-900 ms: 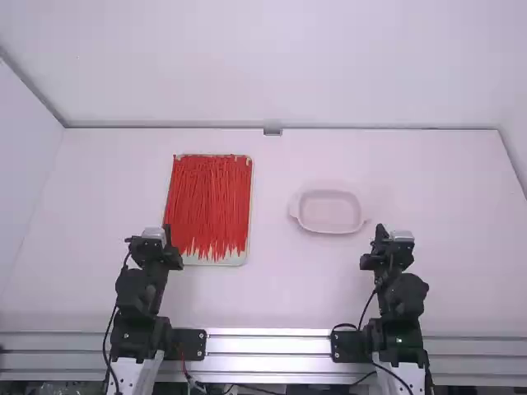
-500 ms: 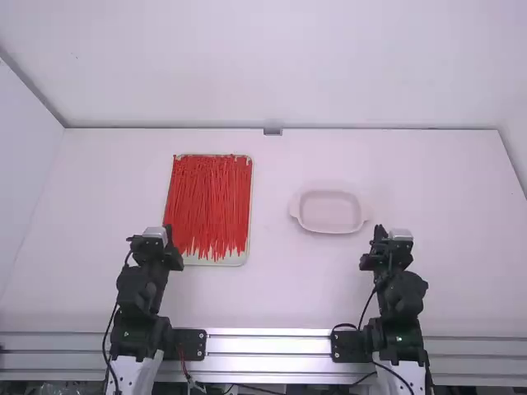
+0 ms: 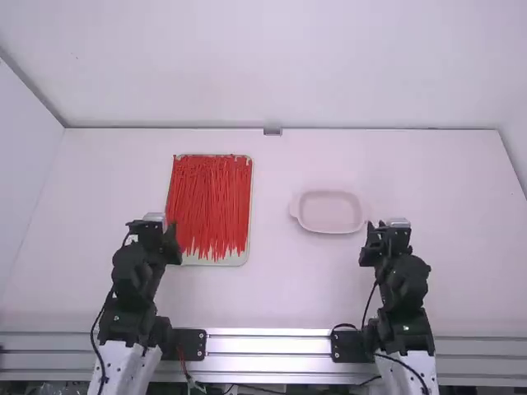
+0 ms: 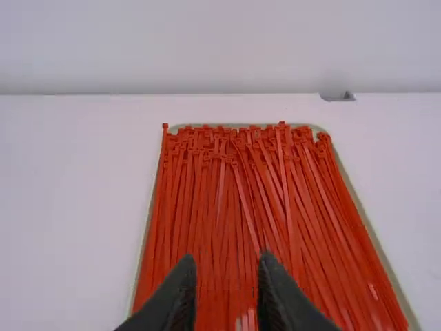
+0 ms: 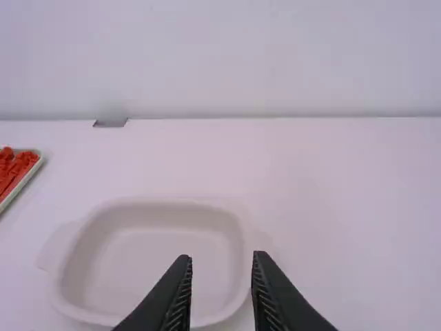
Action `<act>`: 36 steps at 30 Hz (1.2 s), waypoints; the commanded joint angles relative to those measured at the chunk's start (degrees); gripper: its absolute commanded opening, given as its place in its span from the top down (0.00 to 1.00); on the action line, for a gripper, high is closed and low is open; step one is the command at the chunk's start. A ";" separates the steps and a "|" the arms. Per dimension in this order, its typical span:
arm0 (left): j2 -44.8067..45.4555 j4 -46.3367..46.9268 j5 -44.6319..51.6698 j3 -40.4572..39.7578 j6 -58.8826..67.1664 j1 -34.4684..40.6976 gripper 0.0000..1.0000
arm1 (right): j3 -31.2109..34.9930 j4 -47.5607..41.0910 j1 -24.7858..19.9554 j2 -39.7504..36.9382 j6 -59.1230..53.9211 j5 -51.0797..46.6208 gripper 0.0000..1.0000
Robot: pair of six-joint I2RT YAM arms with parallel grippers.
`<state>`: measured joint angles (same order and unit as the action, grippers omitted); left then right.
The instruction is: Fasten the cable tie
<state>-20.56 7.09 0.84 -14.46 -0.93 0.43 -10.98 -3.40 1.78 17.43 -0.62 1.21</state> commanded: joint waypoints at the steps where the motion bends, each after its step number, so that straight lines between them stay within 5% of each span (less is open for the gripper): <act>1: -3.50 0.77 1.34 -4.11 -0.81 0.59 0.71 | -3.93 -0.31 0.53 2.98 -0.33 0.26 0.71; 36: -54.53 20.32 5.15 -42.99 -1.64 2.67 0.09 | -35.09 -10.79 8.20 46.35 -0.62 4.66 0.09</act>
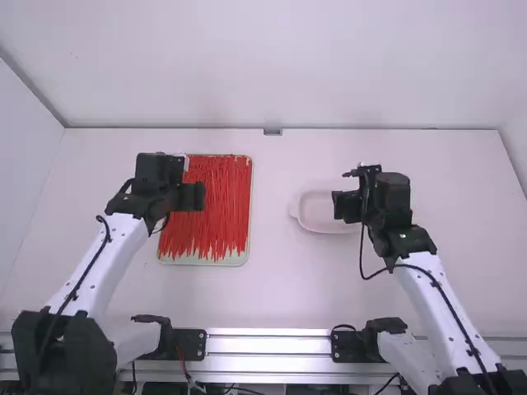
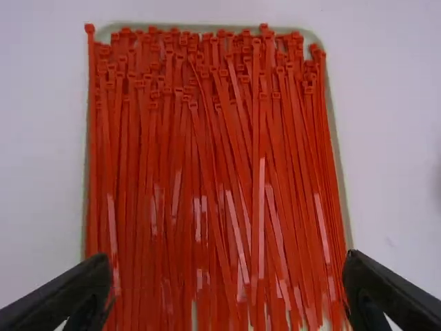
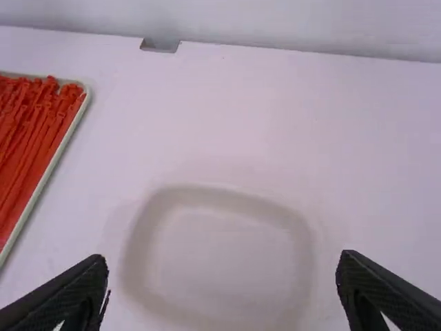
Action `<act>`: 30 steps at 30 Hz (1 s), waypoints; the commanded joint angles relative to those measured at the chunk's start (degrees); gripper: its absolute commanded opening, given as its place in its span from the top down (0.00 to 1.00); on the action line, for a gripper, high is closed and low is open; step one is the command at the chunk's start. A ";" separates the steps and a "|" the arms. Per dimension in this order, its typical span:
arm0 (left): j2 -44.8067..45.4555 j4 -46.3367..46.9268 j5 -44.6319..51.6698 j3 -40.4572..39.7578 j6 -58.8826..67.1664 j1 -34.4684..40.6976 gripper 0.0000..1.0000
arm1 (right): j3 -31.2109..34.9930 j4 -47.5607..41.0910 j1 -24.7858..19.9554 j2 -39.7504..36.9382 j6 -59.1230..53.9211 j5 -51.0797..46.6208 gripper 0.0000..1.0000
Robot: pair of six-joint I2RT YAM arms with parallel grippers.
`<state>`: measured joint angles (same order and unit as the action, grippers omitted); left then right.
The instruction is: Fasten the cable tie
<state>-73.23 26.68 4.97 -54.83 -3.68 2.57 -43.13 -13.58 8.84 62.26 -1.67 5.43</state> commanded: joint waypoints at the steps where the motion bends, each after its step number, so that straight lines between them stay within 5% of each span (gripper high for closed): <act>1: -2.48 0.97 1.19 -3.10 1.09 0.56 0.08 | -3.33 -0.83 1.55 1.98 0.44 0.47 0.08; 15: -8.31 6.58 1.64 -10.32 0.92 0.74 0.01 | -7.17 -7.56 10.43 0.98 0.37 -1.95 0.01; 30: -8.66 8.02 1.40 -16.72 0.59 0.76 0.01 | -7.15 -6.10 8.90 0.11 3.37 -2.29 0.01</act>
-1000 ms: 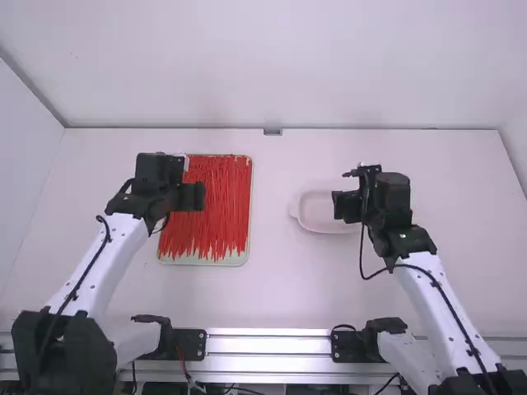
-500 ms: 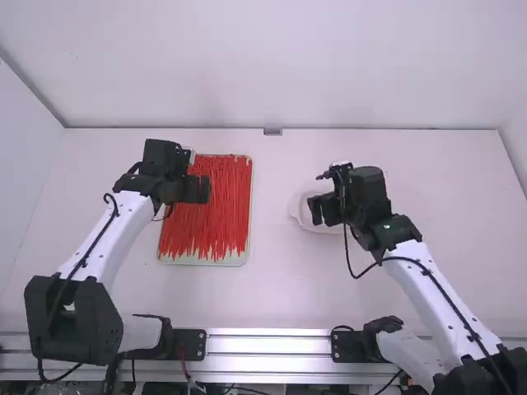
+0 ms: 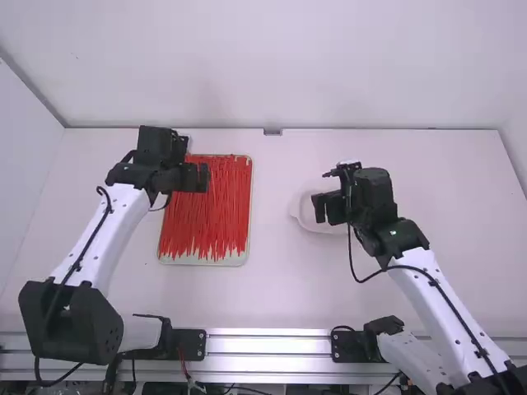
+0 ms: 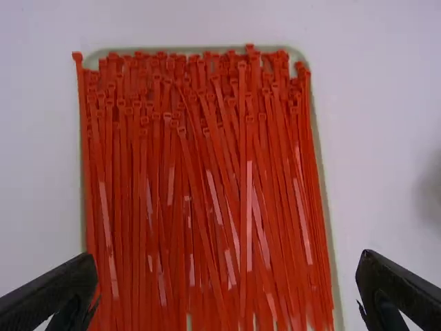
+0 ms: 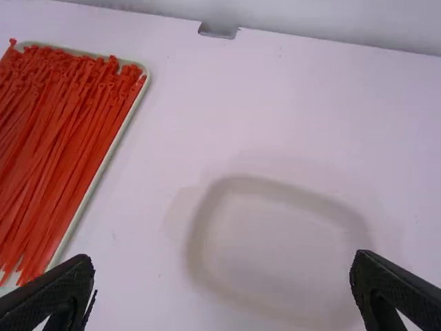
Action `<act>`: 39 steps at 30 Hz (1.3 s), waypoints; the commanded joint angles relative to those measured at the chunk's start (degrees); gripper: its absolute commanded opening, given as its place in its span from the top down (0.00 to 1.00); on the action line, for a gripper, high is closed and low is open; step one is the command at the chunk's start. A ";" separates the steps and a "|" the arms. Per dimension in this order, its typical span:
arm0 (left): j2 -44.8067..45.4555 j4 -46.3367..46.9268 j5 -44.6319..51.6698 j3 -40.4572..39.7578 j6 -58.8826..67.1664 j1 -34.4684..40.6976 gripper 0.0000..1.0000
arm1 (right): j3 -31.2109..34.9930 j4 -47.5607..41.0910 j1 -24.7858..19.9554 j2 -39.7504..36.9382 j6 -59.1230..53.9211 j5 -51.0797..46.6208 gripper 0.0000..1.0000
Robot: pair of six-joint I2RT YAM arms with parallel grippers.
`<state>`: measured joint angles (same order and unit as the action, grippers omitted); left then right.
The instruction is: Fasten the cable tie
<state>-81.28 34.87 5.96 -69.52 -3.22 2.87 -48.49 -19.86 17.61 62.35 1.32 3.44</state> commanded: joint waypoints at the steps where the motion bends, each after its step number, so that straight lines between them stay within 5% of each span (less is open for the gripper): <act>1: -1.27 -0.17 0.48 -3.23 0.83 0.44 0.01 | -1.79 0.90 0.04 0.00 0.35 -0.33 0.01; 19: -22.99 8.33 -2.64 -25.05 1.09 -0.83 0.01 | -1.73 1.18 0.00 1.88 -0.26 -0.31 0.01; 39: -38.10 -0.22 -8.00 -26.40 -3.41 -6.19 0.01 | -1.73 1.25 0.00 2.23 -0.24 -0.50 0.01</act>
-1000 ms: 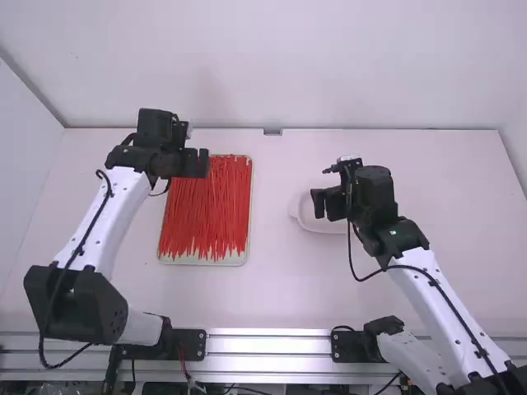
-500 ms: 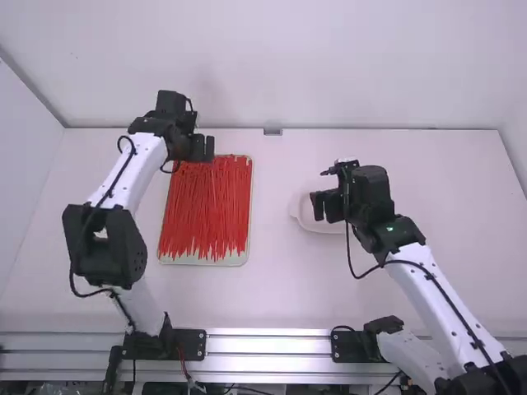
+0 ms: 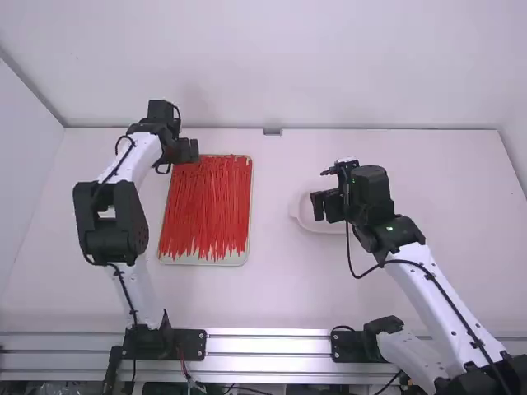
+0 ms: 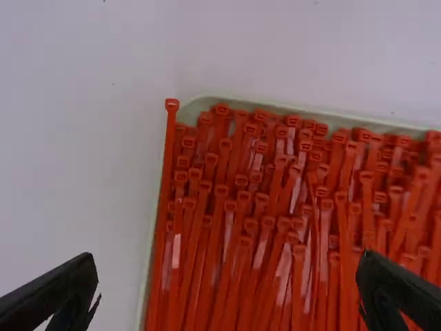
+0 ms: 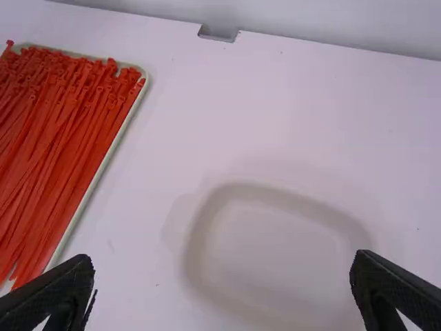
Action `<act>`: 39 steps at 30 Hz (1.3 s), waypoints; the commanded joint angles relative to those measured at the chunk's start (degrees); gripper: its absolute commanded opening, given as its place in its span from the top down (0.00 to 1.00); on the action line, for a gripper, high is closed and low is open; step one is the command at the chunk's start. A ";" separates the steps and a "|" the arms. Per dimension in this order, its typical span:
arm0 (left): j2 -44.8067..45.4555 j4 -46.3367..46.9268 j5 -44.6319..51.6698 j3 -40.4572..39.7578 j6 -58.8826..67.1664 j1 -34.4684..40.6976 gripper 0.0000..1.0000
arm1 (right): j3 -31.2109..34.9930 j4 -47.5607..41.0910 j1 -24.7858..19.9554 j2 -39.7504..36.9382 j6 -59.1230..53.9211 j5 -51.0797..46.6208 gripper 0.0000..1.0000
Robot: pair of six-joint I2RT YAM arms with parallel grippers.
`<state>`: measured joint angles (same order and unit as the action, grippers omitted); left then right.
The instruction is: Fasten the cable tie
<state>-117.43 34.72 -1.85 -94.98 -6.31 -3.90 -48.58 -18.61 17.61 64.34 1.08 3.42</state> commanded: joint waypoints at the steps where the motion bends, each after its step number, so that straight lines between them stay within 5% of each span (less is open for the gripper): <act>1: -2.36 -0.11 -0.15 -0.94 -0.33 0.59 0.01 | -1.64 0.00 0.00 0.24 0.00 -0.48 0.01; 14: -6.69 -5.20 -0.17 2.82 -0.31 0.57 0.03 | -1.64 0.20 -0.11 0.24 -0.02 -0.48 0.01; 20: -6.69 -9.40 -0.15 5.46 -0.33 0.57 0.30 | -1.64 0.17 -0.11 0.24 0.00 -0.46 0.01; 39: -6.78 -12.61 -0.15 6.23 -0.35 0.57 0.63 | -1.60 0.11 0.09 0.24 -0.02 -0.48 0.01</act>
<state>-123.55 21.96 -1.80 -89.49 -6.50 -3.64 -48.58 -18.57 17.63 64.36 1.06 3.18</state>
